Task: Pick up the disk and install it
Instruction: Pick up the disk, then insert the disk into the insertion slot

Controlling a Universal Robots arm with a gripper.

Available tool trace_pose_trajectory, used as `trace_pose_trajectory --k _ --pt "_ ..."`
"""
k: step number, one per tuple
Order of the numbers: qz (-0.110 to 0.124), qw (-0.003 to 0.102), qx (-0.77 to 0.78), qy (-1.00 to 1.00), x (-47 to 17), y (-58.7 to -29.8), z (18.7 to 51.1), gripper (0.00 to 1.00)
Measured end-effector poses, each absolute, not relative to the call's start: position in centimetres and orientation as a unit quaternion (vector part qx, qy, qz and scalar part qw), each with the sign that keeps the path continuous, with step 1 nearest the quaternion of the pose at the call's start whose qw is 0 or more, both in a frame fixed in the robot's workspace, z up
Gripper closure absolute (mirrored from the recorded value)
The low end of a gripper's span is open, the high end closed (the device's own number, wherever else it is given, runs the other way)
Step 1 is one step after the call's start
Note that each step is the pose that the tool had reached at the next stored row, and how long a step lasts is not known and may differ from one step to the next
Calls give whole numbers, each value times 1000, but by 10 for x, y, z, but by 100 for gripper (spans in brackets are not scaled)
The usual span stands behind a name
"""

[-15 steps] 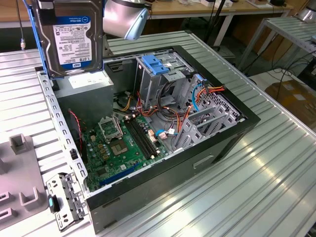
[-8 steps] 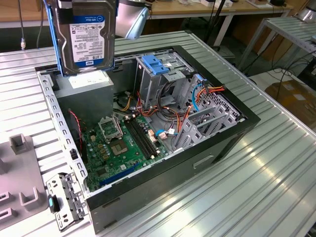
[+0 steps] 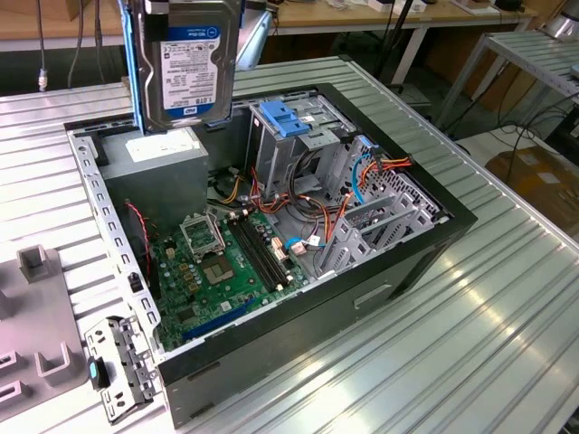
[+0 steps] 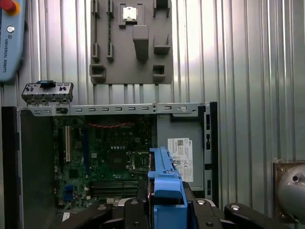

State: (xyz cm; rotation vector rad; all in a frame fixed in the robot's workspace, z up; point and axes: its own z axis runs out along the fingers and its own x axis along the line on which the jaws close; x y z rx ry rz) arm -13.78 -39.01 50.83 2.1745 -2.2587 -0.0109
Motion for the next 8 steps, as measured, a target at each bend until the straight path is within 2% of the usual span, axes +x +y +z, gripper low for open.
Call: trace_pose_trajectory --k 8 --pt "-3 3 694 -720 -127 -391 508 63"
